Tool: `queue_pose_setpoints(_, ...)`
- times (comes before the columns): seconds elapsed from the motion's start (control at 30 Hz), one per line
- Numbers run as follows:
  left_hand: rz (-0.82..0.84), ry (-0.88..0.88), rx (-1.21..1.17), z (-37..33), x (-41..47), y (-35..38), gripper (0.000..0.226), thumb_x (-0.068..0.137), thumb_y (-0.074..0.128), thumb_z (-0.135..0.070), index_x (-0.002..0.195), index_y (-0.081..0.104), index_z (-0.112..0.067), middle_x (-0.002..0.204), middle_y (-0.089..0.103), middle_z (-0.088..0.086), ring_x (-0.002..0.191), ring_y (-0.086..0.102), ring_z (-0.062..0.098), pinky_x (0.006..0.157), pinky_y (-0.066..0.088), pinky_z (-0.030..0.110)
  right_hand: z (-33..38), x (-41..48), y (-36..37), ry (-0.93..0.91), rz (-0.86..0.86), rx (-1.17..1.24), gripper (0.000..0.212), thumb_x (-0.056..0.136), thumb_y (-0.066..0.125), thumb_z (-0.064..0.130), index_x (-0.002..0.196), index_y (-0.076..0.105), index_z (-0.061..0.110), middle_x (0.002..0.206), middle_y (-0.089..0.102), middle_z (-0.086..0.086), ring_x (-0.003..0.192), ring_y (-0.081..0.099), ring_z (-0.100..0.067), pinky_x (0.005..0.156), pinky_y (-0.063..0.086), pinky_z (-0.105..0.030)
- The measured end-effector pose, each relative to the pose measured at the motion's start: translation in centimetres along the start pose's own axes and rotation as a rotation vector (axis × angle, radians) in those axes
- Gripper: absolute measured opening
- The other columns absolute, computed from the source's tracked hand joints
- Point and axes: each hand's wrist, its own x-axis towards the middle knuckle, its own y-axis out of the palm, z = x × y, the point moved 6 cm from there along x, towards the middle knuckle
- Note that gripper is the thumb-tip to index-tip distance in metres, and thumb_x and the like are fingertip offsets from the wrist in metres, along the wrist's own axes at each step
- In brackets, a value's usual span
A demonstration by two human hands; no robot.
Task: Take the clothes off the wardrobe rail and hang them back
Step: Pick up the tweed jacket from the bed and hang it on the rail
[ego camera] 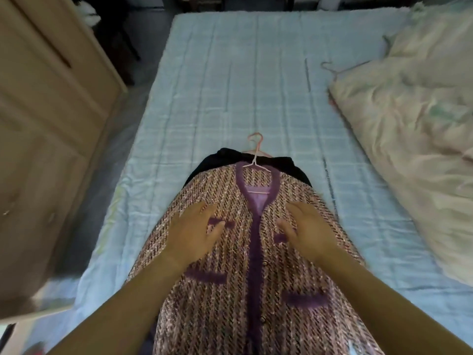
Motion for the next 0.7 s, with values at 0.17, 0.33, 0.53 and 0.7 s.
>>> queue_pose_setpoints(0.17, 0.021, -0.092, 0.051, 0.9, 7.9, 2.3, 0.080, 0.082, 0.008, -0.070, 0.142, 0.037, -0.027, 0.148, 0.039, 0.008, 0.136, 0.035, 0.027, 0.107, 0.033, 0.051, -4.1, 9.6, 2.2, -0.057, 0.057, -0.062, 0.052, 0.092, 0.044, 0.043, 0.134, 0.045, 0.013, 0.140, 0.045, -0.010, 0.126, 0.042, -0.028, 0.102, 0.039, -0.042)
queue_pose_setpoints(0.33, 0.063, -0.129, 0.114, 3.0, 14.8, 4.7, 0.076, 0.083, 0.012, -0.067, 0.141, 0.038, -0.025, 0.146, 0.041, 0.007, 0.133, 0.039, 0.026, 0.103, 0.039, 0.048, -6.8, 17.1, 5.3, -0.026, 0.152, -0.127, 0.054, 0.093, 0.045, 0.042, 0.139, 0.036, 0.014, 0.146, 0.034, -0.009, 0.132, 0.032, -0.028, 0.103, 0.036, -0.043)
queue_pose_setpoints(0.53, 0.076, -0.090, 0.075, 4.3, 22.1, 7.7, 0.082, 0.078, 0.008, -0.066, 0.141, 0.039, -0.024, 0.144, 0.042, 0.009, 0.131, 0.040, 0.028, 0.103, 0.038, 0.048, -10.0, 22.9, 10.0, 0.032, 0.299, -0.053, 0.064, 0.094, 0.045, 0.042, 0.146, 0.020, 0.014, 0.152, 0.024, -0.007, 0.134, 0.030, -0.028, 0.103, 0.037, -0.043)
queue_pose_setpoints(0.7, 0.149, -0.089, 0.130, 5.5, 26.0, 11.2, 0.072, 0.084, 0.013, -0.062, 0.143, 0.033, -0.026, 0.145, 0.039, 0.009, 0.130, 0.040, 0.029, 0.102, 0.038, 0.049, -12.2, 24.1, 13.0, 0.058, 0.269, 0.066, 0.056, 0.094, 0.046, 0.039, 0.143, 0.031, 0.016, 0.136, 0.041, -0.008, 0.119, 0.044, -0.028, 0.094, 0.043, -0.040)
